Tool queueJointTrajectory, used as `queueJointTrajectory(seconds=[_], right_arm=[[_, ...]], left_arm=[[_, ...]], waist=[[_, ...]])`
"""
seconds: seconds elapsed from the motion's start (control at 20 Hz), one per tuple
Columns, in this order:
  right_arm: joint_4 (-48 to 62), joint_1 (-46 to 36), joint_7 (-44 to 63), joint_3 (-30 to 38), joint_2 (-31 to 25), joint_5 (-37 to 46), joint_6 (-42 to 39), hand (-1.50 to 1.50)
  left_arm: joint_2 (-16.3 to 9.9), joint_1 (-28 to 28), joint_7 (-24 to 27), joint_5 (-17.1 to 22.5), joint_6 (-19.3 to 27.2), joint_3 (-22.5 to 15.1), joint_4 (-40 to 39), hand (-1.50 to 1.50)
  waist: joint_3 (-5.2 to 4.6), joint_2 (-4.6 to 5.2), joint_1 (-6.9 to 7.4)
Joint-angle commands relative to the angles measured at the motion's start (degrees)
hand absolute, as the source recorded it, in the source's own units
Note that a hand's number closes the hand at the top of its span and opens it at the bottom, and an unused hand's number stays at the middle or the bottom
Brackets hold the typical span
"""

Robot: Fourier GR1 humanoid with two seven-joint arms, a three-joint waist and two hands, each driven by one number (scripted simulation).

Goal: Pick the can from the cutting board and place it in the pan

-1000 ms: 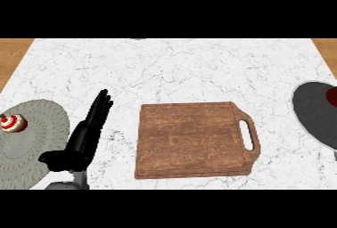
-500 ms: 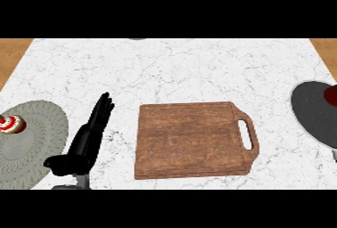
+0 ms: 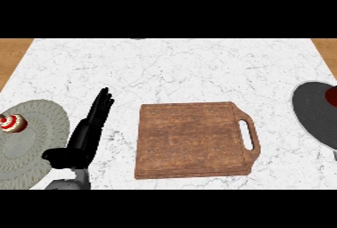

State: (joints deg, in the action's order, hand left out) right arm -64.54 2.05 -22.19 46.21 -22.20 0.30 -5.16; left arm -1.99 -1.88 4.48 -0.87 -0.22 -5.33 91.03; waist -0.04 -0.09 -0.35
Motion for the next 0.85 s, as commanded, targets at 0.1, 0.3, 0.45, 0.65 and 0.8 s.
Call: queueJointTrajectory(seconds=[0.1,0.3,0.45,0.65,0.8], right_arm=[[-9.8,4.8,4.1,-1.9,2.8,-0.5,2.3,-1.50],[-6.6,5.2,1.2,-3.4,3.7,2.6,5.5,-1.50],[-3.9,4.6,3.2,-1.5,-2.1,-0.2,1.6,-1.50],[-8.3,6.2,3.3,-2.8,0.7,1.9,5.2,-1.50],[-8.9,4.6,2.2,-5.8,3.5,6.8,11.2,-1.50]], left_arm=[[-0.8,2.1,-2.6,0.5,-1.5,-0.1,4.2,0.00],[1.3,0.2,0.0,-1.1,0.3,-1.0,-0.9,0.00],[2.0,0.6,1.5,-2.6,2.3,-2.7,-1.3,0.00],[1.2,0.5,-0.8,-0.9,0.2,-0.7,2.2,0.00],[1.1,2.0,1.8,-0.5,-0.7,-0.6,0.2,0.00]], waist=[[0.02,0.03,0.23],[0.03,0.08,0.23],[0.04,0.08,0.24],[0.04,0.07,0.23],[0.04,0.09,0.34]])
